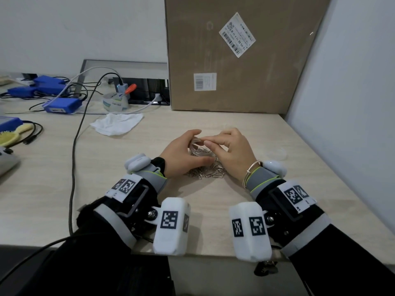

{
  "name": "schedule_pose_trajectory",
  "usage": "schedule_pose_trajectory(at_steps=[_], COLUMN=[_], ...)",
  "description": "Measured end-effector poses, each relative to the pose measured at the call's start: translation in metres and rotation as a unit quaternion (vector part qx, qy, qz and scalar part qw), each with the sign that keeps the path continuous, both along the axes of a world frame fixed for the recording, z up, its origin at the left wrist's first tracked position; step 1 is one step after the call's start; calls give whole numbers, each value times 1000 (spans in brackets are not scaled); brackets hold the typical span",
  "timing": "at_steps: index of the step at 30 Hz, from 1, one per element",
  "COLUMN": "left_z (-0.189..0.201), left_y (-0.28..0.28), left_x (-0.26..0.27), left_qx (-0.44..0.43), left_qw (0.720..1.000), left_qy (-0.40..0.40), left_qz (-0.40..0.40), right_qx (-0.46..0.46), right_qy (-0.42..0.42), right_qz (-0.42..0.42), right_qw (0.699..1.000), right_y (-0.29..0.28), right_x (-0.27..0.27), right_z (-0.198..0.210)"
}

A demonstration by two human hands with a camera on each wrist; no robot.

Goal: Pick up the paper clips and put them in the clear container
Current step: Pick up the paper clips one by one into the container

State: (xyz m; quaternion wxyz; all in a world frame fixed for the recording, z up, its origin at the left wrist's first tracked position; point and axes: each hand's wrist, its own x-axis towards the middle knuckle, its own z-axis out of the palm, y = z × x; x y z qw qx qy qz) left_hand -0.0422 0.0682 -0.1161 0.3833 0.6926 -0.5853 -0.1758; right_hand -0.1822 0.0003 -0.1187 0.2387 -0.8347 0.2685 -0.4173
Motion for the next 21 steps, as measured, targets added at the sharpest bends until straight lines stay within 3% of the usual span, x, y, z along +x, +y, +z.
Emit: schedule_pose_trajectory(at_steps=[4,7,9,11,13,21], left_z=[-1,-2,-3,-3,-3,-4], left_y=[-1,-3,-5,-6,-7,-7], left_x=[1,6,11,15,15,14], left_qx=[-7,-10,-13,-16,-16,-15], left_qw=[1000,997,992,986,984,988], left_qy=[9,16,32,45,52,57], left_qz=[15,71,122,160,168,146], right_qx=[0,0,9,12,7,1], right_qy=[-7,-24,57,190,259,196], right_qz=[-15,-41,-40,-23,-4,30], right_qw=[1000,999,998,982,966,980], right_y=[0,-6,-10,-11,-11,-14], right_x=[2,1,0,1,2,3], right_z=[1,-2,-7,-12,-15,-13])
